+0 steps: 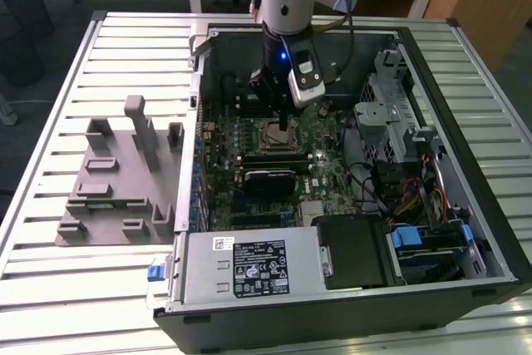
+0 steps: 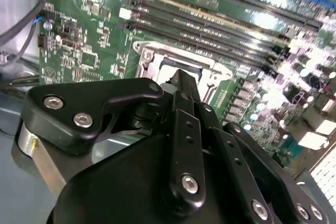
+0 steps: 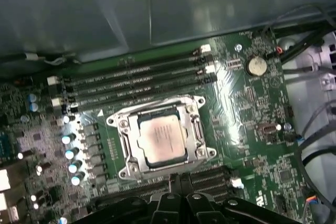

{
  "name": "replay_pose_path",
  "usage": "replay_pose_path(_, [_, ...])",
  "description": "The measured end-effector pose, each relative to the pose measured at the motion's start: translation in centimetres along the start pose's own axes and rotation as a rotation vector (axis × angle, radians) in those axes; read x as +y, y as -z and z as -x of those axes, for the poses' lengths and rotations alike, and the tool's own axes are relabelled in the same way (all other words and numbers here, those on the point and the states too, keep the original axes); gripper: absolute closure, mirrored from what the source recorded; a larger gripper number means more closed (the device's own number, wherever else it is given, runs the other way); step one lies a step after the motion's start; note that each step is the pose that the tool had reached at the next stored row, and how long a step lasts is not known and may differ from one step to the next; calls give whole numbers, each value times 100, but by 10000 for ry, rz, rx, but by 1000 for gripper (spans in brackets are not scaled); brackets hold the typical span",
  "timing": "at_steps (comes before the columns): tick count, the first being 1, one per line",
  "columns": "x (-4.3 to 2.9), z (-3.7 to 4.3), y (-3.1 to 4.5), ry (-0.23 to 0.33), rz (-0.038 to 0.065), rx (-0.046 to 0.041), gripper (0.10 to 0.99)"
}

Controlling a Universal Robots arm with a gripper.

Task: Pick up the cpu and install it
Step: 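Install the second cpu locking lever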

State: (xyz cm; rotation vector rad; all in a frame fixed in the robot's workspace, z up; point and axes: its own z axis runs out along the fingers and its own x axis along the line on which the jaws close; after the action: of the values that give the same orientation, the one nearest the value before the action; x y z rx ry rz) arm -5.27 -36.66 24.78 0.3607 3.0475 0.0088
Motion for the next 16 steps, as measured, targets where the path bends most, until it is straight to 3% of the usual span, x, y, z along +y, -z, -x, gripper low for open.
replay_pose_path(5, [-83,13,-26,6,0,0,980])
replay_pose_path(11, [-151,7,-127,27,2,4,980])
replay_pose_path(16, [-176,-94,-186,30,3,6,980])
